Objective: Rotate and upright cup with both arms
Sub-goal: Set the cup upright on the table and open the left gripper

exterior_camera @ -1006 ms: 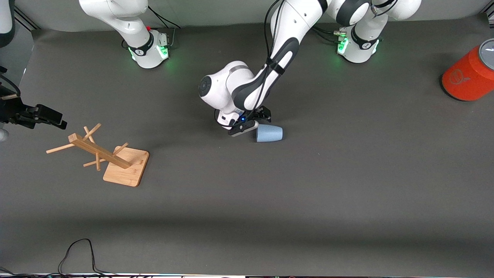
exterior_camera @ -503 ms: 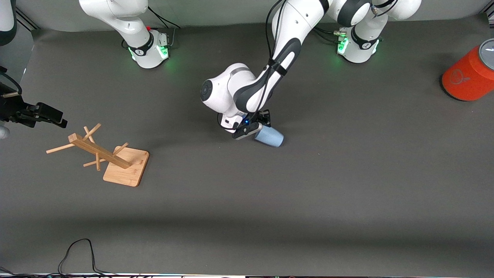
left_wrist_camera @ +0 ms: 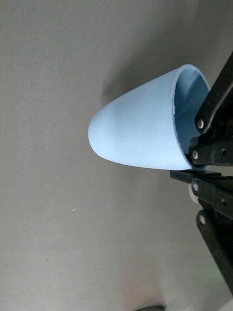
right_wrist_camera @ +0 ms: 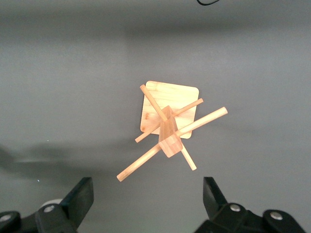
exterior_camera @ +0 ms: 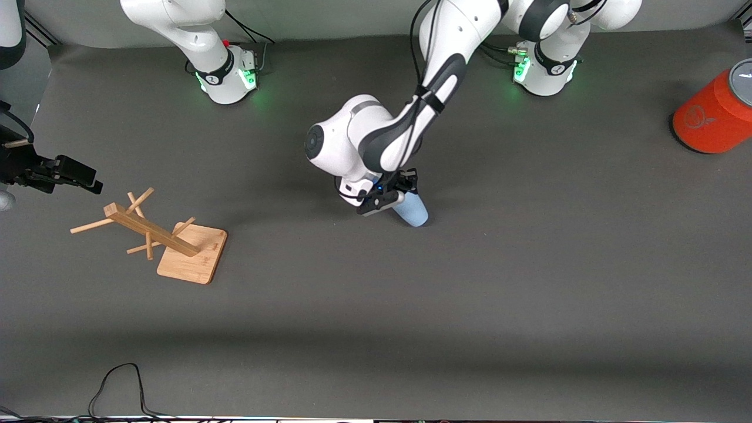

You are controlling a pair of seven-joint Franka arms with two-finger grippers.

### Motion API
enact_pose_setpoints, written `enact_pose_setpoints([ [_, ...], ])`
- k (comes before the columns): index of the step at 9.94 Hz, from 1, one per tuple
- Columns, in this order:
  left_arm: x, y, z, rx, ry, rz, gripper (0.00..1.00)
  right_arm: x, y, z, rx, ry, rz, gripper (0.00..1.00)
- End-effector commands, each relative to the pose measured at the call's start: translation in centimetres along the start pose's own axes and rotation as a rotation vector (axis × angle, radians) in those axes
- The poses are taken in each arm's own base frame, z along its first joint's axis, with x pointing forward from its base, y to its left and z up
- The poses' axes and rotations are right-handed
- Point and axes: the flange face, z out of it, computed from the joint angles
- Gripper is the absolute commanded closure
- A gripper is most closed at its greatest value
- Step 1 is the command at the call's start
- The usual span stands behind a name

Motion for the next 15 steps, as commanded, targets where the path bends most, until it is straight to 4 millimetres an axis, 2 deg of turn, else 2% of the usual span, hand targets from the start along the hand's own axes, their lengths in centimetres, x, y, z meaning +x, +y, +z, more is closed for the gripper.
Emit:
enact_pose_setpoints([
  [1,3.9,-5.5,-1.1,-0.109,-0.161,0.141,1.00,-0.3,0.1,-0.4,-0.011,0.013,-0.010,0.00],
  [2,6.3,-8.5,-1.3,-0.219,-0.246,0.197,1.00,-0.2,-0.2,-0.3,-0.013,0.011,-0.012,0.00],
  [4,9.7,-12.3,-0.8,-0.397,-0.354,0.234,1.00,-0.2,-0.3,-0.4,-0.013,0.013,-0.025,0.00],
  [5,9.1,-12.4,-0.5,-0.446,-0.400,0.307,1.00,-0.4,-0.2,-0.4,-0.014,0.011,-0.026,0.00],
  [6,8.5,-12.0,1.1,-0.445,-0.436,0.340,1.00,-0.4,-0.2,-0.5,-0.017,0.013,-0.046,0.00],
  [7,7.7,-10.7,2.3,-0.448,-0.455,0.387,1.00,-0.6,-0.1,-0.4,-0.031,-0.001,-0.099,0.00],
  [9,6.7,-9.0,3.0,-0.488,-0.451,0.433,1.00,-0.6,-0.1,-0.3,-0.030,-0.008,-0.097,0.00],
  [11,6.5,-8.7,2.8,-0.511,-0.455,0.448,1.00,-0.5,0.0,-0.2,-0.032,-0.009,-0.092,0.00],
  [13,6.8,-7.9,4.1,-0.513,-0.448,0.439,1.00,-0.6,-0.1,-0.2,-0.030,-0.011,-0.092,0.00],
  [14,6.8,-7.4,4.7,-0.519,-0.437,0.432,0.91,-0.5,-0.1,-0.2,-0.031,-0.009,-0.091,0.00],
  [15,6.9,-7.1,4.8,-0.526,-0.426,0.427,0.65,-0.5,-0.2,0.0,-0.030,-0.014,-0.095,0.00],
])
